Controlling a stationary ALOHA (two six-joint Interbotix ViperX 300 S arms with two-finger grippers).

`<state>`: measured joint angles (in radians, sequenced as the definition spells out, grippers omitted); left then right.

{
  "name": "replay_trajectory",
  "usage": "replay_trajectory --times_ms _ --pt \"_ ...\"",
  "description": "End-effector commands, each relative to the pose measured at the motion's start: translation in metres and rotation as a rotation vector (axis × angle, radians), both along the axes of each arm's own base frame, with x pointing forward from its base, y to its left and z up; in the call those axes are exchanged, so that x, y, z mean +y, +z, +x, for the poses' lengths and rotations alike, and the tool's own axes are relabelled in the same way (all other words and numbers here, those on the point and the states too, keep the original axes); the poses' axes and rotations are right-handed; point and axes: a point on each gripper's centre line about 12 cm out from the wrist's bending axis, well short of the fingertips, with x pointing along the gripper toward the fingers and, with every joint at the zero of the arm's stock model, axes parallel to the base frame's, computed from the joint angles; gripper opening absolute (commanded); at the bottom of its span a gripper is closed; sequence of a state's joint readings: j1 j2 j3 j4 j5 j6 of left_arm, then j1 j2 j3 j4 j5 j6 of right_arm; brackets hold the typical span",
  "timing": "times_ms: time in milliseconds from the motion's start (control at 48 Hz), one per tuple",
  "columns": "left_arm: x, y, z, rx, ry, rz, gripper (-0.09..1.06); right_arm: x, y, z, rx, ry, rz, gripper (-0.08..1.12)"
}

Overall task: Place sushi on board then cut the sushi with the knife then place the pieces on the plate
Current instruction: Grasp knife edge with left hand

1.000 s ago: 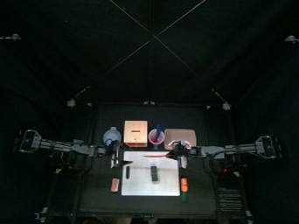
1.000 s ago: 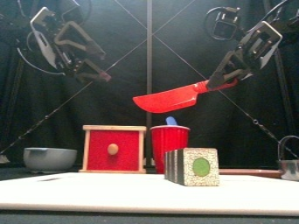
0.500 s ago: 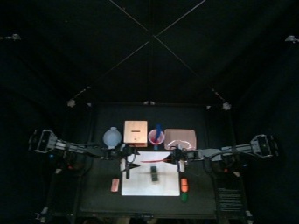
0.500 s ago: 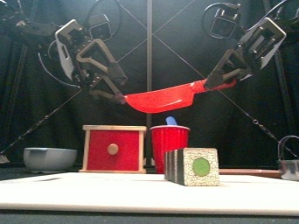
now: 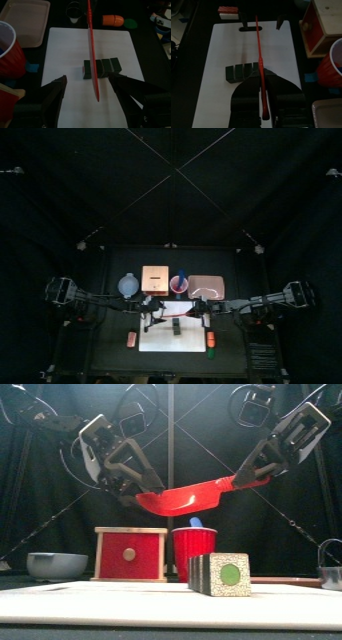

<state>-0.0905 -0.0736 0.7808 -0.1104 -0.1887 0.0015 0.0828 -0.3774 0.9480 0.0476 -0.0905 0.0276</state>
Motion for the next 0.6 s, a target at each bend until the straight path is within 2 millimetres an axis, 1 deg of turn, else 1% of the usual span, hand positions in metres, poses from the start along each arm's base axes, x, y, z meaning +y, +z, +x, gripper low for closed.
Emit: replay_trajectory --times_ms 21,146,250,458,604 --pt "-0.0012 0.0081 0.0083 -0.034 -0.003 0.001 0.96 0.0017 0.0127 0.0043 -0.044 0.003 0.006 0.32" --pt "-0.0006 0.0053 0.0083 -0.026 0.0 0.0 0.93 0.0022 0.0133 0.0046 -0.046 0.004 0.006 0.32" --pt "0.0 0.0036 0.0082 -0.021 0.002 0.0 0.88 0.0022 0.0129 0.0043 -0.046 0.004 0.006 0.32" --pt "0.0024 0.0021 0.0072 -0.017 0.009 0.0 0.7 0.0021 0.0129 0.0043 -0.046 0.003 0.008 0.32" --pt "0.0012 0.0031 0.0079 -0.02 0.006 -0.001 0.57 0.0034 0.0083 0.0037 -0.029 -0.014 0.043 0.32"
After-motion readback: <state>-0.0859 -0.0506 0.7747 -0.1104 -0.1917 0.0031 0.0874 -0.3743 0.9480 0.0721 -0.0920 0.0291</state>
